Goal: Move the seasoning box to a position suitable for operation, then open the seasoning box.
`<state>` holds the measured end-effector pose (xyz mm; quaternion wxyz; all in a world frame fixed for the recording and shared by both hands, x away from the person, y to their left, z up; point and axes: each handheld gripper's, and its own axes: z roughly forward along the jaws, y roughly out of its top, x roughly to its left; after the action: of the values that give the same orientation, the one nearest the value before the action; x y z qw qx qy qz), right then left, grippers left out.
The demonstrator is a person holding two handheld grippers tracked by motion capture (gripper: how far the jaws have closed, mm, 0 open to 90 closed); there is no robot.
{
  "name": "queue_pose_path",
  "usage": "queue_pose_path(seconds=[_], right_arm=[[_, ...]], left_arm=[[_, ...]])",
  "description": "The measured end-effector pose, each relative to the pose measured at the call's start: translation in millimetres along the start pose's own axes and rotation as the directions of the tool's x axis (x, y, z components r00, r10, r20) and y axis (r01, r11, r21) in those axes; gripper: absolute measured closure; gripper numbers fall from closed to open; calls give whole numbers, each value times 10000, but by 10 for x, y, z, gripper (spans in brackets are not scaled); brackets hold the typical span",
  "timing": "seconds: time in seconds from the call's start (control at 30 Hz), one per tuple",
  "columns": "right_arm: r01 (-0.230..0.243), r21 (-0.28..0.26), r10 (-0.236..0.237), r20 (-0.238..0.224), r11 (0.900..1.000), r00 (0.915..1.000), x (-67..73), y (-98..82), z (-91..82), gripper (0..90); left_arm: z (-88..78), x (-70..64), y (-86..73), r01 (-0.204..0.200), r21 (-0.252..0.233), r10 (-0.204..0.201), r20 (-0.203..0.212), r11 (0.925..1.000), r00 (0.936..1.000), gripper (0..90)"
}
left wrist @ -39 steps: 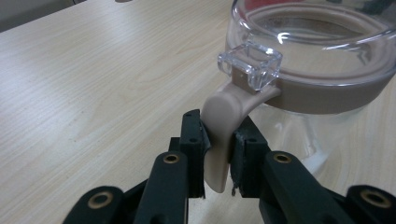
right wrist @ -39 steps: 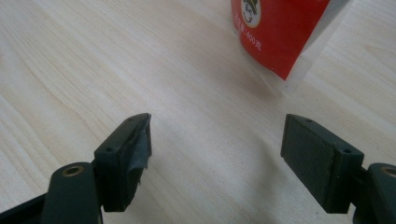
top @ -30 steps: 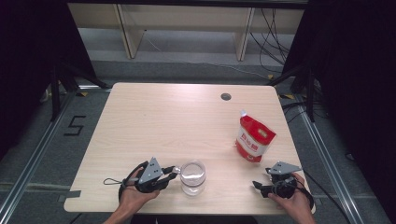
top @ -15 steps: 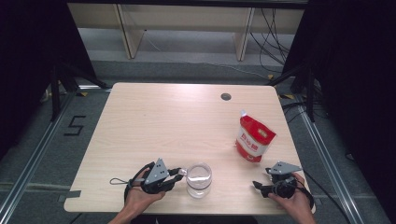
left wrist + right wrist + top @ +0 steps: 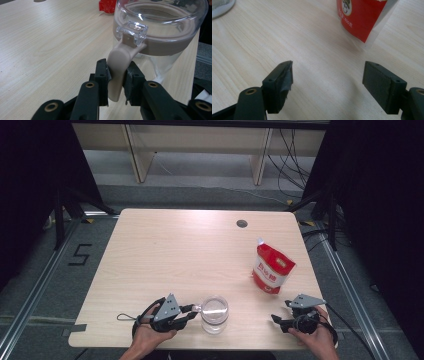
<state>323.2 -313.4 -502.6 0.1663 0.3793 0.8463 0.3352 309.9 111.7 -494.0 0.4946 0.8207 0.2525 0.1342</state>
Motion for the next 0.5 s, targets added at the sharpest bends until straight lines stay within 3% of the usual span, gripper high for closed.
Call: queue_pose_path(seconds=[0.03,0.07,0.1,0.17,0.2,0.23,0.37,0.43,0.5], right_arm=[[-43,42,43,18,10000,10000,5,2,-3,254],[6,16,-7,120,10000,9999,5,2,-5,254],[8,18,-9,121,10000,9999,5,2,-4,254],[-58,50,58,46,10000,10000,8,2,-4,254],[-73,75,72,22,9999,10000,9,2,-4,254],[-29,52,28,72,10000,10000,7,2,-3,254],[-161,132,159,81,9998,9998,22,2,-6,254],[155,24,-155,113,9999,9998,3,2,2,254],[194,0,-194,136,9998,9997,7,4,-1,254]], left_arm=[[-3,0,-2,27,-16,-27,-18,10000,10000,744],[-6,21,1,-291,-56,292,40,9996,9996,742],[-6,21,1,-291,-56,292,40,9996,9996,740],[-26,14,-18,188,-16,-188,220,9998,9996,730],[-27,35,-18,-8,-83,11,276,10000,9996,721],[-29,28,-27,341,33,-342,411,9994,9986,699],[-67,30,-10,580,-7,-579,239,9983,9980,507],[-123,37,15,390,-276,-396,-213,9989,9990,428],[-171,45,34,548,-456,-563,-322,9975,9979,370]])
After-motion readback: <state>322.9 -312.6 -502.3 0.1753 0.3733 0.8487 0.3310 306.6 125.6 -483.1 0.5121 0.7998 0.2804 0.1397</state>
